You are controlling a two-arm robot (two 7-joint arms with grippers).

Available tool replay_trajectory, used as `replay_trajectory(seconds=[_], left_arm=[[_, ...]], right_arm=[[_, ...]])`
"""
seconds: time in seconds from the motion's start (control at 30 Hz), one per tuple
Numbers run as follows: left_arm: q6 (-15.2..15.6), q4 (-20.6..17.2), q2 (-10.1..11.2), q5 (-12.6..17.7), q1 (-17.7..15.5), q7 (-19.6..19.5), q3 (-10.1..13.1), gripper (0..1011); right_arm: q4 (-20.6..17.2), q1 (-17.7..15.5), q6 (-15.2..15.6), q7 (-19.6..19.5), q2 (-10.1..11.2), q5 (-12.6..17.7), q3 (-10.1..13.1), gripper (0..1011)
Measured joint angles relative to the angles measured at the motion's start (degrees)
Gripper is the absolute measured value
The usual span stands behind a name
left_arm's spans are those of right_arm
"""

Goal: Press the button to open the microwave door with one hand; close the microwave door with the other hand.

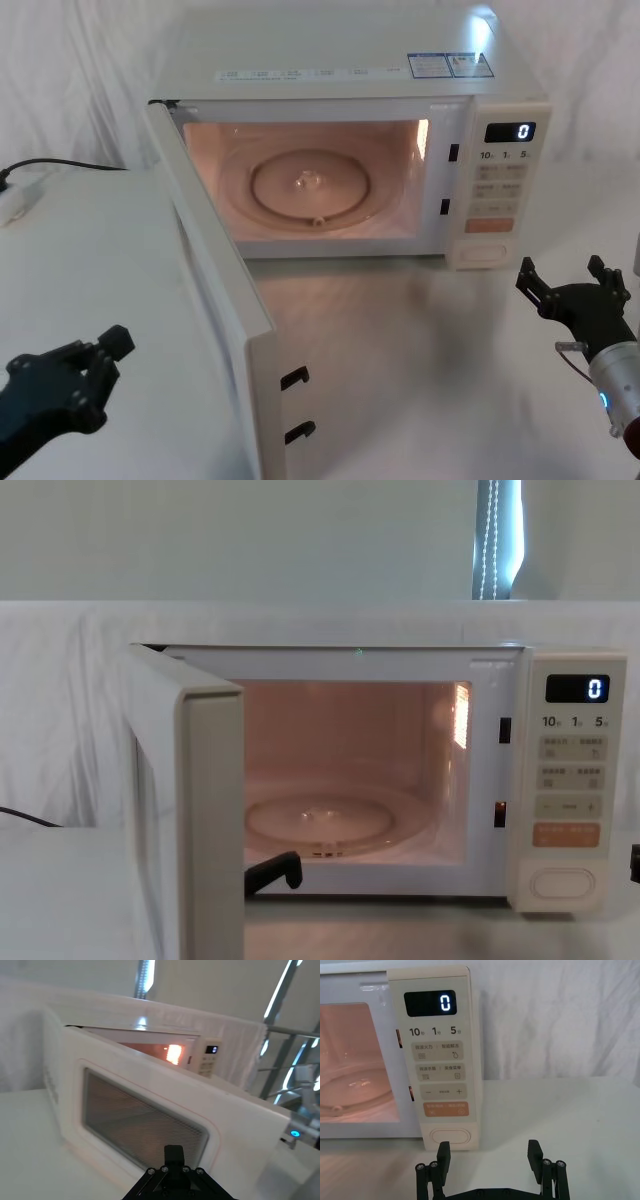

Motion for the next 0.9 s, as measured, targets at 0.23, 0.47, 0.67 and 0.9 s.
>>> replay_trajectory(seconds=[0.23,0.47,0.67,0.9], left_arm=[[-0.49,1.24,1.31,-1.38,-1.71,-1.23,2.19,0],[-0.95,2.22,2.65,-1.53,-4.23,-1.09,4.75,0],[-1.21,3.04,3.60,-0.99,-6.64,-0.13,7.27,0],[-1.75,4.57,3.94,-0.14,-9.50,1.36,10.43,0]], right_arm=[[0.00,0.00,0.00,0.00,0.00,0.00,0.00,1002],[0.00,0.00,0.00,0.00,0.00,0.00,0.00,1002],[0.00,0.00,0.00,0.00,0.00,0.00,0.00,1002],[0.00,0.00,0.00,0.00,0.00,0.00,-0.01,1002]])
